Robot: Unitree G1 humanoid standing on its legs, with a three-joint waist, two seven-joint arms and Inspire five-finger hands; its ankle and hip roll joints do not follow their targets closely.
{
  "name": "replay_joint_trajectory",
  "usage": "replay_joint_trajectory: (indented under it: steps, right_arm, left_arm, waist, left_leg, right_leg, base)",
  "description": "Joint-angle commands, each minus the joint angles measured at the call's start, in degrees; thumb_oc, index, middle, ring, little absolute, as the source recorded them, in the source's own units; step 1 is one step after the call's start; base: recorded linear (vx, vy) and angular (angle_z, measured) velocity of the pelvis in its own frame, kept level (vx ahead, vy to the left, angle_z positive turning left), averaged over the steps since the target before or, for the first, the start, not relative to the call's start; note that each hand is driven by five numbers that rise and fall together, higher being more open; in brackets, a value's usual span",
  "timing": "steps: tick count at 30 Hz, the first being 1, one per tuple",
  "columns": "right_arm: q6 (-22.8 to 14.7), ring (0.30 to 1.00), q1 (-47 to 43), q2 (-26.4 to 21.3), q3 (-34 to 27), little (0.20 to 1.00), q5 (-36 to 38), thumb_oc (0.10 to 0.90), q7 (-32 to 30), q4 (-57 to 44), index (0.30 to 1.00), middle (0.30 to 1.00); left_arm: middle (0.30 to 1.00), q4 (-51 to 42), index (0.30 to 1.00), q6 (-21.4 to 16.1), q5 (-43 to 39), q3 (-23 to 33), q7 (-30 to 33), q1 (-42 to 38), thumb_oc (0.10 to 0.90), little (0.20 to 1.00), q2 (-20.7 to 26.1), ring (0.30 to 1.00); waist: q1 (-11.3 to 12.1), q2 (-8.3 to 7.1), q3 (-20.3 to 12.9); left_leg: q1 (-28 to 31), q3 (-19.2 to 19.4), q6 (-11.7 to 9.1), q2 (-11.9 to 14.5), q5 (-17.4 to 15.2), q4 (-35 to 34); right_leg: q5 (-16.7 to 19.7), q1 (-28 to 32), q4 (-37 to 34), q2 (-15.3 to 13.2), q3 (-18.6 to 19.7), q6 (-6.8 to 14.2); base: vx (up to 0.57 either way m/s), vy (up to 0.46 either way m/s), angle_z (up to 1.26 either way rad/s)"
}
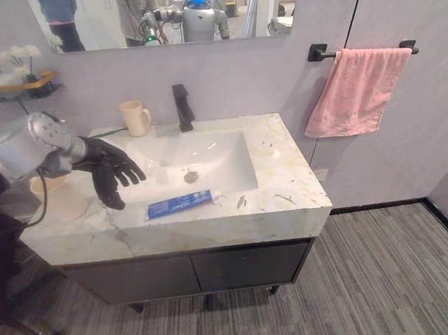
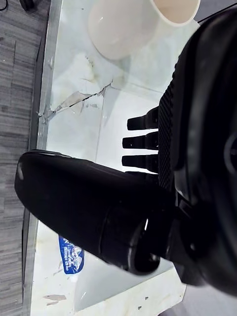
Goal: Organize the bathroom.
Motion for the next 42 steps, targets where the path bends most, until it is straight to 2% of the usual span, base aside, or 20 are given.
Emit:
replay_joint_trajectory:
  steps: [1,12,17,24,28,31,36,42]
  right_arm:
    - [1.1,0.900,-1.0,-4.5,0.2,0.900,-1.2,0.800,-1.4,4.5,0.900,0.900]
    - [-0.1,0.900,-0.3,-5.1,-0.4,0.900,-1.2,0.800,-2.3,5.8,0.900,0.900]
    - [-0.6,0.900,0.1,-5.2,-0.3,0.900,-0.4,0.800,-2.6,5.8,0.900,0.900]
    - [-1.2,0.900,1.0,-5.7,-0.5,0.900,-0.5,0.800,-3.3,5.2,0.900,0.900]
    - [-1.6,0.900,1.3,-5.9,-0.6,0.900,-0.8,0.800,-3.6,4.9,0.900,0.900]
    - [-2.4,0.900,1.7,-6.0,-0.7,0.900,-0.9,0.800,-3.8,4.8,0.900,0.900]
    - [-2.6,0.900,1.4,-6.4,-0.6,0.900,-0.6,0.800,-4.1,4.7,0.900,0.900]
    - [-2.5,0.900,1.5,-7.5,-1.2,0.900,-1.0,0.800,-4.2,4.5,0.900,0.900]
  left_arm:
    - [0.900,2.2,0.900,1.4,-2.3,10.5,1.6,-3.2,0.800,0.900,2.3,0.900]
    - [0.900,-9.2,0.900,9.4,-10.3,18.2,4.4,2.3,0.800,0.900,2.7,0.900]
    - [0.900,-12.0,0.900,10.2,-12.2,20.7,4.2,3.3,0.800,0.900,4.0,0.900]
    - [0.900,-13.1,0.900,10.4,-11.1,21.0,4.7,2.3,0.800,0.900,5.8,0.900]
    - [0.900,-11.4,0.900,9.2,-9.8,20.6,7.5,0.6,0.800,0.900,6.8,0.900]
    - [0.900,-7.8,0.900,7.0,-10.2,19.5,8.8,-2.6,0.800,0.900,7.1,0.900]
    - [0.900,-7.9,0.900,8.3,-11.0,17.9,7.8,-5.1,0.800,0.900,6.8,0.900]
    - [0.900,-10.0,0.900,10.6,-12.7,19.7,8.3,-2.9,0.800,0.900,5.7,0.900]
  waist:
    - [0.4,2.06,0.5]
    - [1.1,2.97,0.9]
    - [1.3,3.24,1.1]
    - [1.3,3.45,1.5]
    - [1.3,3.61,1.7]
    - [1.1,3.87,2.0]
    - [0.9,4.50,2.2]
    - [0.3,5.54,2.9]
  left_leg:
    - [1.6,3.6,2.5,1.8,-1.1,0.2]
    - [1.5,2.7,2.5,1.2,-1.0,0.2]
    - [1.4,2.3,2.5,1.0,-0.9,0.2]
    - [1.4,2.1,2.3,1.0,-0.7,0.2]
    - [1.3,2.0,2.3,0.9,-0.6,0.2]
    - [1.2,1.9,2.3,0.8,-0.5,0.2]
    - [1.0,1.7,2.2,0.7,-0.4,0.2]
    - [1.0,1.9,2.1,0.4,-0.4,0.2]
  right_leg:
    - [-0.2,-1.6,0.1,-3.3,-2.0,3.0]
    - [-0.4,-1.1,0.1,-3.6,-2.4,2.9]
    - [-0.3,-1.0,0.3,-3.7,-2.6,2.9]
    - [-0.2,-0.9,0.1,-3.8,-2.7,3.0]
    - [-0.2,-0.9,0.2,-3.9,-2.9,3.0]
    - [-0.3,-1.1,0.5,-4.0,-3.1,2.9]
    - [-0.5,-1.4,0.9,-4.2,-2.9,3.0]
    - [-0.9,-1.8,1.6,-4.5,-2.3,3.0]
  base:
    - [0.00,0.000,0.00]
    - [0.00,0.000,0.00]
    - [0.00,0.000,0.00]
    - [0.00,0.000,0.00]
    - [0.00,0.000,0.00]
    - [0.00,0.000,0.00]
    - [0.03,0.009,0.03]
    - [0.01,0.015,0.00]
